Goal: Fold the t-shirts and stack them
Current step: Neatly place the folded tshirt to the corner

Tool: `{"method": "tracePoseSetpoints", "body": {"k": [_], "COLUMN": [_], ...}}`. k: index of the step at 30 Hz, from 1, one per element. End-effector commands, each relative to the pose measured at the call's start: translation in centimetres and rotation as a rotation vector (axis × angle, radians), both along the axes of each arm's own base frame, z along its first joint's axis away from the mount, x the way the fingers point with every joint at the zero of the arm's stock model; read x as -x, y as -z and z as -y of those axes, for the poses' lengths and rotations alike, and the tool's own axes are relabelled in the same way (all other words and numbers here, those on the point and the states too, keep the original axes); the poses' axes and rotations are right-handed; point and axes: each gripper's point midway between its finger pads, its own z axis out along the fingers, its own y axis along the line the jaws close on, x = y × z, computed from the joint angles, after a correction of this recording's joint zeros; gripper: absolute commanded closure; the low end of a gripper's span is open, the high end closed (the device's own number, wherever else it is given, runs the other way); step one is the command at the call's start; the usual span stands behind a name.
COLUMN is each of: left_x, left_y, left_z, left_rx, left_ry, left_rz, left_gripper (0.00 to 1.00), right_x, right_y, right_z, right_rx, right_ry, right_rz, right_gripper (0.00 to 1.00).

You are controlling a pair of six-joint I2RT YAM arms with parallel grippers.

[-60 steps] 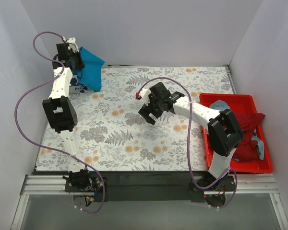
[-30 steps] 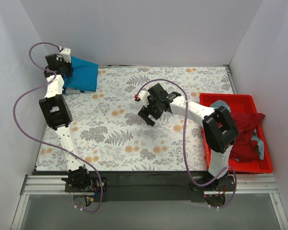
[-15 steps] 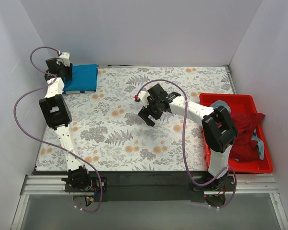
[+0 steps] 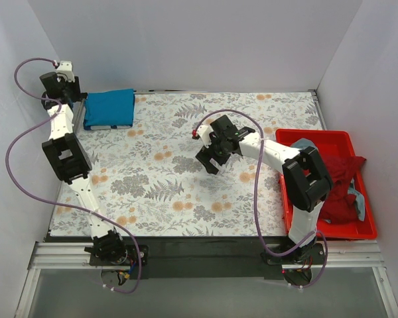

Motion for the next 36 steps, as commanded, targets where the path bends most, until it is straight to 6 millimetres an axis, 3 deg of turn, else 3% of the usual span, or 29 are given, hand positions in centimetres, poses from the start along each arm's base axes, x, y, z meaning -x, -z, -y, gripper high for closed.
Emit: {"method": "tracePoseSetpoints", "body": {"k": [1,3,7,13,17,21,24,26,27,31,32,33,34,35,36], "left_x": [1.5,1.8,1.6,0.6,0.0,0.3,1.0,1.4,1.5,2.1,2.3,2.4,2.8,3.3,3.5], "left_y": [-5.2,-4.4,-0.4,3.4,6.9,9.7,10.6,10.3,9.3,5.8,3.2,1.9,0.9,-2.3,-3.8], "left_z": [3.3,4.4,5.0,4.5,3.0,2.3,1.8,1.0,1.0,1.1,1.4,1.7,2.1,2.5,3.6], "left_rx": [0.074,0.125,0.229,0.27,0.261,0.247,0.234,0.215,0.209,0.208,0.202,0.203,0.21,0.211,0.227], "left_ry": [0.079,0.117,0.118,0.085,0.02,-0.021,-0.056,-0.097,-0.106,-0.115,-0.103,-0.093,-0.09,-0.081,-0.034], "left_rz": [0.059,0.046,-0.03,-0.073,-0.109,-0.158,-0.187,-0.191,-0.185,-0.157,-0.126,-0.114,-0.111,-0.073,-0.062], "left_gripper": [0.62,0.72,0.79,0.8,0.8,0.8,0.8,0.78,0.69,0.52,0.5,0.47,0.39,0.21,0.18], "right_x": [0.2,0.2,0.6,0.5,0.4,0.1,-0.3,-0.5,-0.5,-0.9,-1.0,-1.4,-1.6,-1.8,-2.3], "right_y": [-2.4,-2.4,-1.9,-1.3,-0.8,-0.6,-0.5,-0.6,-0.8,-1.7,-2.0,-2.8,-3.3,-3.8,-4.7], "right_z": [0.0,0.2,0.5,0.7,0.6,0.4,0.6,0.9,1.0,1.6,1.7,2.2,2.5,2.8,3.5], "right_rx": [-0.065,-0.071,-0.072,-0.063,-0.059,-0.051,-0.035,-0.03,-0.029,-0.031,-0.031,-0.04,-0.045,-0.052,-0.063], "right_ry": [0.011,0.016,0.017,0.022,0.025,0.026,0.032,0.038,0.04,0.06,0.066,0.08,0.092,0.103,0.123], "right_rz": [0.018,0.015,0.0,-0.015,-0.027,-0.029,-0.016,-0.01,-0.005,0.022,0.03,0.047,0.059,0.068,0.089], "right_gripper": [0.02,0.02,0.02,0.02,0.02,0.02,0.02,0.02,0.02,0.02,0.02,0.02,0.02,0.02,0.02]}}
